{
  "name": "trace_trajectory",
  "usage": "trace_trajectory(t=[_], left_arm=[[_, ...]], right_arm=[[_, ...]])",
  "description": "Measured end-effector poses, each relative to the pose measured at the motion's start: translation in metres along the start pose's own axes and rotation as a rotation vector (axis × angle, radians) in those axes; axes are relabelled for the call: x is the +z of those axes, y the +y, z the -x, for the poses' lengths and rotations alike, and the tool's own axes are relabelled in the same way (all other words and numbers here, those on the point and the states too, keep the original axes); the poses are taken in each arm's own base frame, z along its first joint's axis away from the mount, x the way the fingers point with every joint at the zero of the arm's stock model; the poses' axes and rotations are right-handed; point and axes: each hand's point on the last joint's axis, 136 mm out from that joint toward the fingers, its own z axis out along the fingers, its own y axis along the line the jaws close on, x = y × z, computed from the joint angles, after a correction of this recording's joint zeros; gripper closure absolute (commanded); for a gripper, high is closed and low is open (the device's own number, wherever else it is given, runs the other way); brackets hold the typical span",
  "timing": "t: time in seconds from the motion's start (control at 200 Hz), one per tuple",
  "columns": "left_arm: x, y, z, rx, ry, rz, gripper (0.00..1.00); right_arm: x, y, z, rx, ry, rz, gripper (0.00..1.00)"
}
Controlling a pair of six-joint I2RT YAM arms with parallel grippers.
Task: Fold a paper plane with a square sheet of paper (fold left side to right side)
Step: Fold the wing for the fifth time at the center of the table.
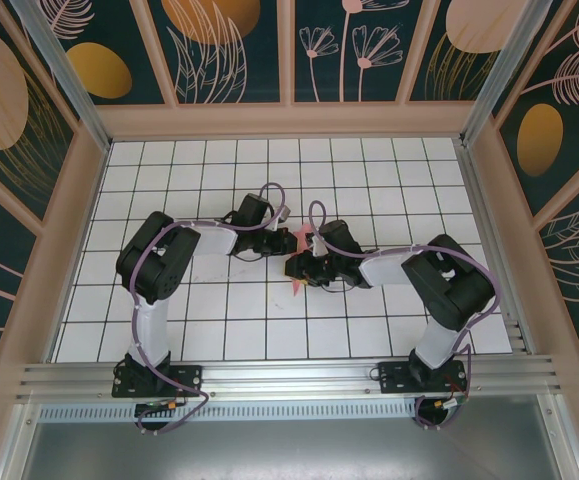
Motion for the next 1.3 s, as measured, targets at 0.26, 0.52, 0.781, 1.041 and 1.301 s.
trace_trajectory(t=[0.26,0.52,0.781,1.041,1.301], left_arm=[[0.001,0.000,0.000,0.004,0.002,-0.002,0.86],[0.001,0.000,0.000,0.003,0.003,-0.002,0.86],[0.001,0.000,0.000,0.003,0.003,-0.002,0.86],[0.001,0.000,0.000,0.003,0.003,-0.002,0.86],[0.001,0.000,0.000,0.004,0.002,-0.002,0.86]], right_arm=[[-0.030,0.027,0.011,-0.094,-0.078,0.023,0.64],[-0.026,0.014,-0.012,-0.079,-0.042,0.008,0.63],[-0.009,0.001,-0.023,-0.065,0.001,-0.014,0.63],[-0.003,0.002,-0.018,-0.064,0.003,-0.018,0.63],[0.000,-0.001,-0.017,-0.060,0.011,-0.037,0.63]])
